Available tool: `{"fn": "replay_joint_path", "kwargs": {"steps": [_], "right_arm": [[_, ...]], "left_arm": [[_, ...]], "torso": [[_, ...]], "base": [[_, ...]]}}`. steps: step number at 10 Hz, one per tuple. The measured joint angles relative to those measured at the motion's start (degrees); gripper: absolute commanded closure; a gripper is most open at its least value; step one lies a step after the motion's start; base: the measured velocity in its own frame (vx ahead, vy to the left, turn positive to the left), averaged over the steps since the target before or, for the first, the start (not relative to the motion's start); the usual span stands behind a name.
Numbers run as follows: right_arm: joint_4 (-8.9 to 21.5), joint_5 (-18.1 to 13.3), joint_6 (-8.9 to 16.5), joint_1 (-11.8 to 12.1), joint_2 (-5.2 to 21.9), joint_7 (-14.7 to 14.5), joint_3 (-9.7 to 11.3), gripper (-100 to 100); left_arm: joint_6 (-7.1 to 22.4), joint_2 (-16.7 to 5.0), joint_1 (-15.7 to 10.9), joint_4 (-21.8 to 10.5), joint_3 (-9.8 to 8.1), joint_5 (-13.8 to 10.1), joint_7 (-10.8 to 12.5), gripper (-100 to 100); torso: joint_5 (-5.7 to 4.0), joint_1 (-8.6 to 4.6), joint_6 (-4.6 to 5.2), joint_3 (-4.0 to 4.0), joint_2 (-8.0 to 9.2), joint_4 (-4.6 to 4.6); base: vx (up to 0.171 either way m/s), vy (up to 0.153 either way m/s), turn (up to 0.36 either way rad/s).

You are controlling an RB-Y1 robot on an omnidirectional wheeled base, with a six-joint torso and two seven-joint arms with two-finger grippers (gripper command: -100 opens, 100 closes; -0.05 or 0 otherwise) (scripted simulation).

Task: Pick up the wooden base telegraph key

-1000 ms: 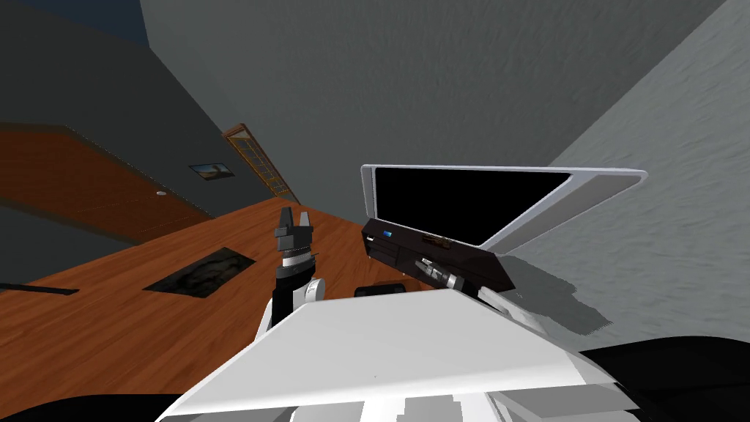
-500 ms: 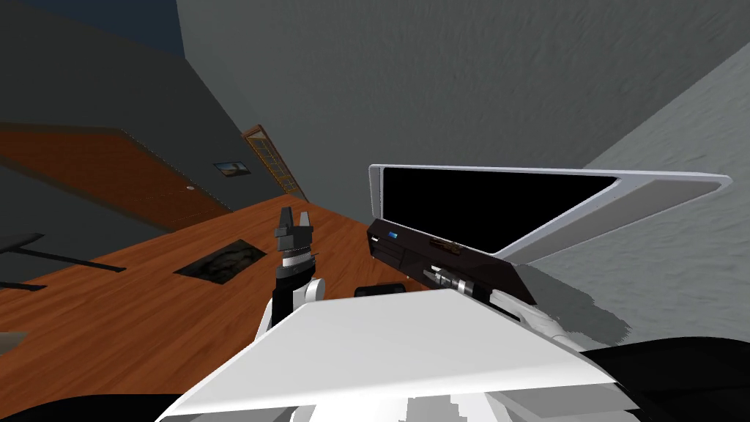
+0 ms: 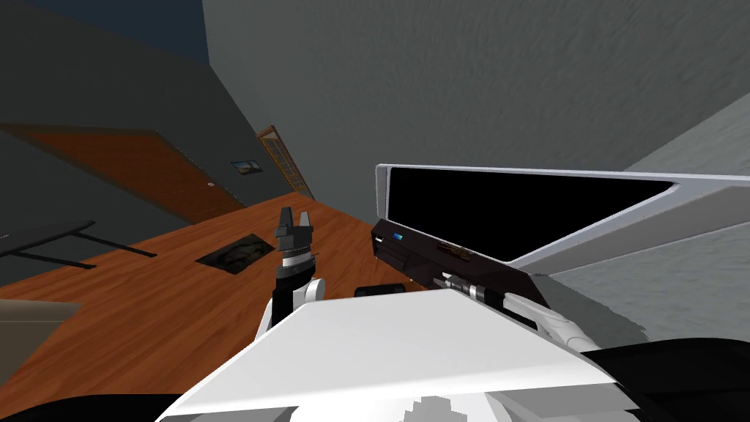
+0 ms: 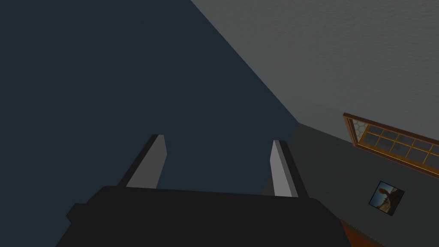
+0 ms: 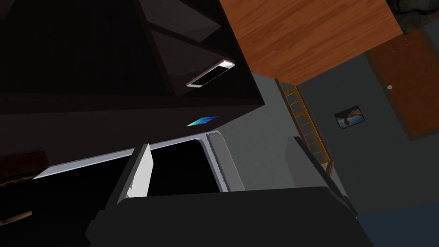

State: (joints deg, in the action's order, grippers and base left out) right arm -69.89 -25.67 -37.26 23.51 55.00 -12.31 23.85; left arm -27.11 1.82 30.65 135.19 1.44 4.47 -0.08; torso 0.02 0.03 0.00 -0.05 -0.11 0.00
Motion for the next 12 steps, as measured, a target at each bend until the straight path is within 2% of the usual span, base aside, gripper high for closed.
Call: {"fn": "replay_joint_path", "kwargs": {"steps": [2, 4, 6, 8, 9, 11, 12], "right_arm": [[1.9, -0.9, 0.7, 0.0, 1.0, -0.4, 0.6, -100], [5.3, -2.6, 0.6, -1.1, 3.1, -1.0, 2.0, -100], [7.0, -3.8, 1.1, -0.5, 4.3, -2.0, 2.6, -100], [10.5, -4.5, 0.3, -1.6, 5.4, -2.3, 3.2, -100], [13.5, -5.6, 0.0, -2.3, 5.9, -3.1, 3.9, -100], [14.4, -7.4, 1.6, -0.8, 9.7, -3.8, 4.9, -100], [16.0, -7.8, 1.6, -1.7, 9.6, -3.9, 5.3, -100]], "left_arm": [[0.0, 0.0, 0.0, 0.0, -0.01, 0.0, 0.0, 0], [0.0, 0.0, 0.0, 0.0, -0.01, 0.0, 0.0, 0], [0.0, 0.0, 0.0, 0.0, 0.00, 0.0, 0.0, 0], [0.0, 0.0, 0.0, 0.0, -0.01, 0.0, 0.0, 0], [0.0, 0.0, 0.0, 0.0, 0.00, 0.0, 0.0, 0], [0.0, 0.0, 0.0, 0.0, -0.01, 0.0, 0.0, 0], [0.0, 0.0, 0.0, 0.0, -0.01, 0.0, 0.0, 0]], "torso": [[-0.02, -0.05, 0.08, 0.03, 0.07, 0.01], [0.00, -0.01, 0.06, -0.01, 0.00, -0.01], [0.00, 0.01, 0.02, 0.02, 0.04, 0.01], [-0.02, -0.06, 0.08, 0.02, 0.05, 0.00], [-0.01, -0.01, 0.03, 0.00, 0.00, 0.00], [0.00, 0.00, 0.07, -0.07, -0.10, -0.03], [-0.02, -0.03, 0.08, -0.01, 0.00, -0.01]], "base": [[0.022, 0.018, 0.090], [0.029, 0.016, 0.052], [0.031, 0.025, 0.152], [0.030, 0.015, 0.087], [0.076, 0.034, 0.254], [0.046, 0.013, 0.048], [0.035, 0.020, 0.161]]}}
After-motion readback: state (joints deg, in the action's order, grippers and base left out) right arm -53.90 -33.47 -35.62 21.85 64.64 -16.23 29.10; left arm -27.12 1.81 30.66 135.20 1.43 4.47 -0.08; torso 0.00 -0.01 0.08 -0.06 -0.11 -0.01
